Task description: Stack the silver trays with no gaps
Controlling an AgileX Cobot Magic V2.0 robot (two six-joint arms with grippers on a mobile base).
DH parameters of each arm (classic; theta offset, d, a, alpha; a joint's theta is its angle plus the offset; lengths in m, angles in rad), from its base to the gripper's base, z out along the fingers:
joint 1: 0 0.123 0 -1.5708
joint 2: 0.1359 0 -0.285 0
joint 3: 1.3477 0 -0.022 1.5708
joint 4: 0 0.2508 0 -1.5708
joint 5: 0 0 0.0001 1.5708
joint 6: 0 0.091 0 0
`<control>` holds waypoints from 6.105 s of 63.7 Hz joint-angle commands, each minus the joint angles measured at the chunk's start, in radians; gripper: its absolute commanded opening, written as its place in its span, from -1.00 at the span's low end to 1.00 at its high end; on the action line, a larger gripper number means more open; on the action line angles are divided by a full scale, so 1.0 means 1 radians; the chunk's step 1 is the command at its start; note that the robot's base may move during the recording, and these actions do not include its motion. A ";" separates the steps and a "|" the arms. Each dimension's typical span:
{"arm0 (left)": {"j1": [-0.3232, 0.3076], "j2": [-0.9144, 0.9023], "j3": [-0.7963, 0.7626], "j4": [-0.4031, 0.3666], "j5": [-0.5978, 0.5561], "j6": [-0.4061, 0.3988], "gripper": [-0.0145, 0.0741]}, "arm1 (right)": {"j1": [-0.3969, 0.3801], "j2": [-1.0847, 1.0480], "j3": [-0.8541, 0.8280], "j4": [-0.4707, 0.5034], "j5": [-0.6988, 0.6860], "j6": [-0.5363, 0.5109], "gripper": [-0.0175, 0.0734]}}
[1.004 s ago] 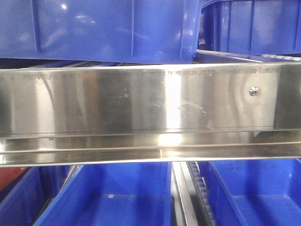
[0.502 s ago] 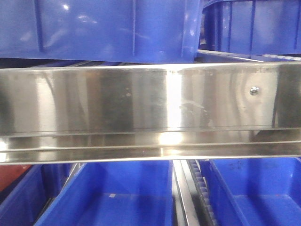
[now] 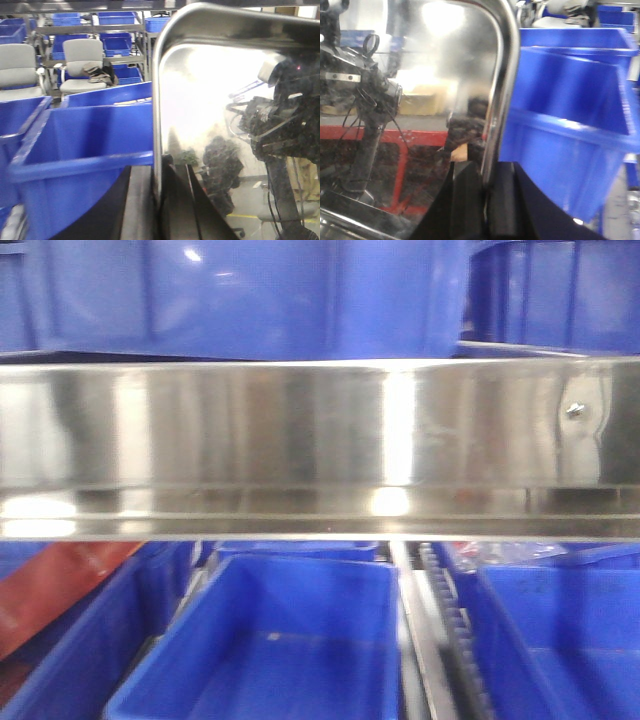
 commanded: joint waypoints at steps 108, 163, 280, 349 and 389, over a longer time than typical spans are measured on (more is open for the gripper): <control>-0.026 0.001 -0.007 0.012 -0.081 -0.004 -0.69 | 0.018 0.007 -0.002 -0.028 -0.574 -0.022 -0.74; -0.026 0.001 -0.007 0.012 -0.081 -0.004 -0.69 | 0.018 0.007 -0.002 -0.028 -0.574 -0.022 -0.74; -0.026 0.001 -0.007 0.012 -0.081 -0.004 -0.69 | 0.018 0.007 -0.002 -0.028 -0.574 -0.022 -0.74; -0.026 0.001 -0.007 0.012 -0.081 -0.004 -0.69 | 0.018 0.007 -0.002 -0.028 -0.574 -0.022 -0.74; -0.026 0.001 -0.007 0.012 -0.081 -0.004 -0.69 | 0.018 0.007 -0.002 -0.028 -0.574 -0.022 -0.74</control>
